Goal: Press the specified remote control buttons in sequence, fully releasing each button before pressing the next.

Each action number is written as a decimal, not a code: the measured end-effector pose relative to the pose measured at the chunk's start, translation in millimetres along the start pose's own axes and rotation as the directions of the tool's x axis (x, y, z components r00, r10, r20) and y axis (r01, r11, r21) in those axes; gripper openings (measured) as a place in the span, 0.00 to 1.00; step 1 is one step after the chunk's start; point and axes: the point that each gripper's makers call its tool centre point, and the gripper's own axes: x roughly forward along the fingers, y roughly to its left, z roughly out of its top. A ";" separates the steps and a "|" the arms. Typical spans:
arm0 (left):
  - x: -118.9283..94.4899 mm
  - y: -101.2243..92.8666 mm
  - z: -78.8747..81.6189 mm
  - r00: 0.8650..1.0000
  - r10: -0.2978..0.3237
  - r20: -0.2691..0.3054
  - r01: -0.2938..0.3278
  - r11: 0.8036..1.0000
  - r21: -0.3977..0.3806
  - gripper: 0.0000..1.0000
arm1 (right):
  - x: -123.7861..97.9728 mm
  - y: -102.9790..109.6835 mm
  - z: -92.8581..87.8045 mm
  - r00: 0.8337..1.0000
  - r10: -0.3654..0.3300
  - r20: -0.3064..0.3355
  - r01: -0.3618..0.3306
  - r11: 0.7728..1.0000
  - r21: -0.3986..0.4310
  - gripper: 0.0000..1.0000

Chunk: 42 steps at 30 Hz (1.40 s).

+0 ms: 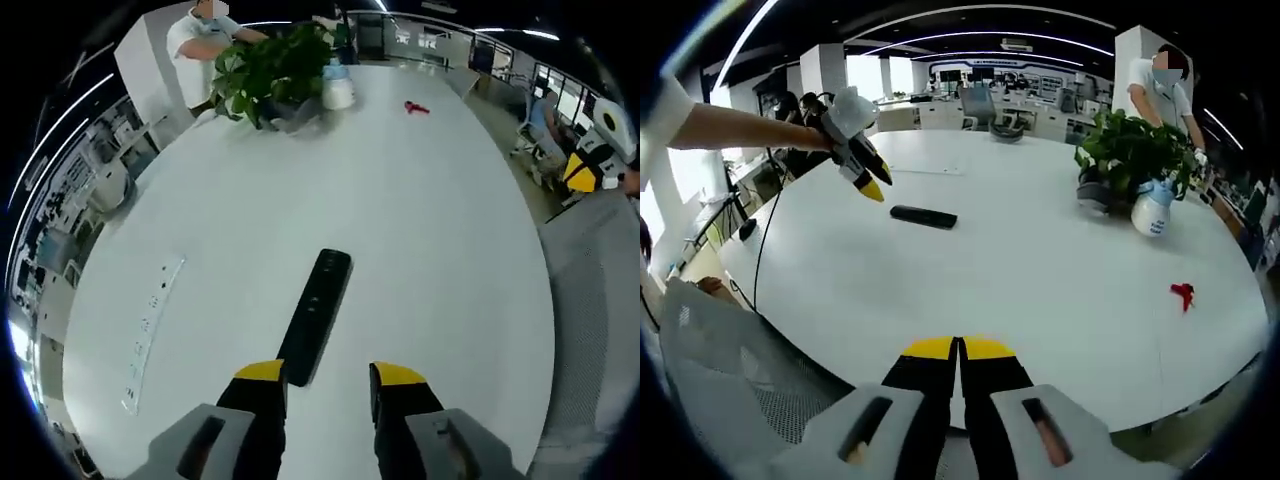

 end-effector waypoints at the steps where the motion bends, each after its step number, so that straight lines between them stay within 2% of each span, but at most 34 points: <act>1: 1.5 1.5 0.3 1.000 0.002 -0.002 -0.002 1.000 0.015 0.33 | 0.3 0.2 -0.5 1.000 0.000 -0.003 -0.001 1.000 -0.002 0.00; 3: 4.5 6.4 -1.7 0.999 0.014 -0.031 -0.012 0.998 0.062 0.33 | 0.9 0.8 -1.8 1.000 0.000 -0.011 0.000 1.000 -0.008 0.00; 11: 16.7 11.4 -4.0 0.998 -0.026 -0.053 0.030 0.997 0.077 0.33 | 0.3 0.9 -3.6 1.000 -0.008 -0.026 0.007 1.000 -0.019 0.00; 17: 29.6 11.9 -9.8 0.994 -0.069 -0.079 0.073 0.996 0.054 0.29 | -0.3 -2.9 -5.1 0.999 -0.026 -0.033 0.025 1.000 -0.007 0.00; 22: 37.9 14.4 -7.8 0.994 -0.071 -0.080 0.075 0.996 0.047 0.30 | 0.2 -3.3 -6.3 0.999 -0.030 -0.042 0.030 1.000 -0.010 0.00; 32: 51.9 14.3 -17.4 0.989 -0.091 -0.113 0.097 0.994 0.051 0.32 | 1.7 -3.1 -9.3 0.997 -0.035 -0.065 0.033 0.999 -0.028 0.00; 36: 55.3 14.1 -18.2 0.986 -0.125 -0.115 0.127 0.992 0.017 0.33 | 1.6 -3.3 -9.9 0.997 -0.033 -0.068 0.032 0.999 -0.026 0.00; 42: 62.0 12.5 -18.2 0.984 -0.130 -0.122 0.132 0.991 0.009 0.33 | 1.5 -4.1 -10.6 0.997 -0.037 -0.071 0.036 0.999 -0.024 0.00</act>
